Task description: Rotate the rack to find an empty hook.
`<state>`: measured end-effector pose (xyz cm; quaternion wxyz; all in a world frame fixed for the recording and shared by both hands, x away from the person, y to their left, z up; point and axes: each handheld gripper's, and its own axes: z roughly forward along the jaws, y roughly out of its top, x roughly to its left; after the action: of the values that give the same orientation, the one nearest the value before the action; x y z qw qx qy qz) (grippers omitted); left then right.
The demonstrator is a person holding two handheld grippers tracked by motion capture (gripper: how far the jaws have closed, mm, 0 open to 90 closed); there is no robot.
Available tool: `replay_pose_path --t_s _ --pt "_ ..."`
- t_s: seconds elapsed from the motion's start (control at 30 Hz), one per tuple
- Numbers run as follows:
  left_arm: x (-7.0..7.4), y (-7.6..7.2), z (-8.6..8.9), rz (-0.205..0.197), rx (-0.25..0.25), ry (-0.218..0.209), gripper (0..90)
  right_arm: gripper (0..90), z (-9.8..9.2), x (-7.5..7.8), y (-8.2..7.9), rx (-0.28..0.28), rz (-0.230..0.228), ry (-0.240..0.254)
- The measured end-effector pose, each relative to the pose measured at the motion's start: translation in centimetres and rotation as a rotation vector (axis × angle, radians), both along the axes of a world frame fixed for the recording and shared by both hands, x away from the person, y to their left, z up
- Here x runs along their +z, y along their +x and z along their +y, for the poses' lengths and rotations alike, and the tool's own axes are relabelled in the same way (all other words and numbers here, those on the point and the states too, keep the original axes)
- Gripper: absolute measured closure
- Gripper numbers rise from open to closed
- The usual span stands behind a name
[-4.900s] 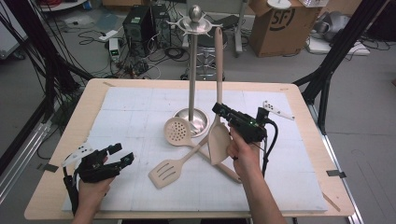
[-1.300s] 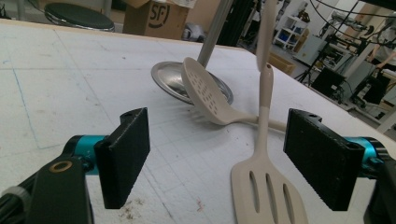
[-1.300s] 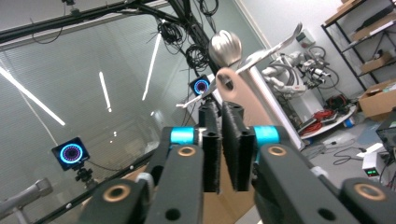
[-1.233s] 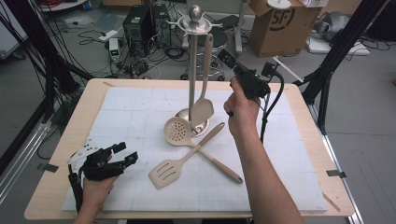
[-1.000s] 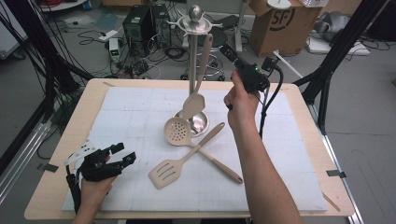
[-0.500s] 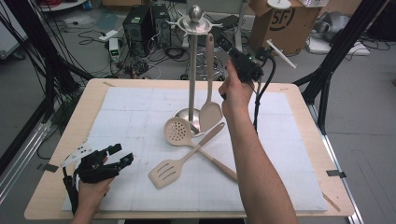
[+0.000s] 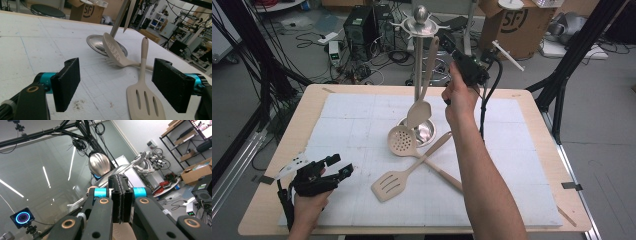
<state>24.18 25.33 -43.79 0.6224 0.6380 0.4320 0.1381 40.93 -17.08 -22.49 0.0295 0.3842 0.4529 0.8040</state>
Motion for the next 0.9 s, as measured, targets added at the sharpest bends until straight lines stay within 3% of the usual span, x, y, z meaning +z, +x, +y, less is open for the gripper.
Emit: replay_pose_path --t_s 0.2,0.47,0.9 --pt "0.0 0.0 -0.1 0.002 -0.002 0.002 23.3 90.0 0.3 0.3 -0.4 0.016 -0.015 -0.014" --pt "0.0 0.0 -0.2 -0.001 -0.003 0.009 23.3 90.0 0.7 0.2 -1.0 0.035 -0.020 0.004" --pt "0.0 0.0 -0.2 0.002 -0.003 0.006 23.3 90.0 2.7 0.3 -1.8 0.091 -0.044 -0.002"
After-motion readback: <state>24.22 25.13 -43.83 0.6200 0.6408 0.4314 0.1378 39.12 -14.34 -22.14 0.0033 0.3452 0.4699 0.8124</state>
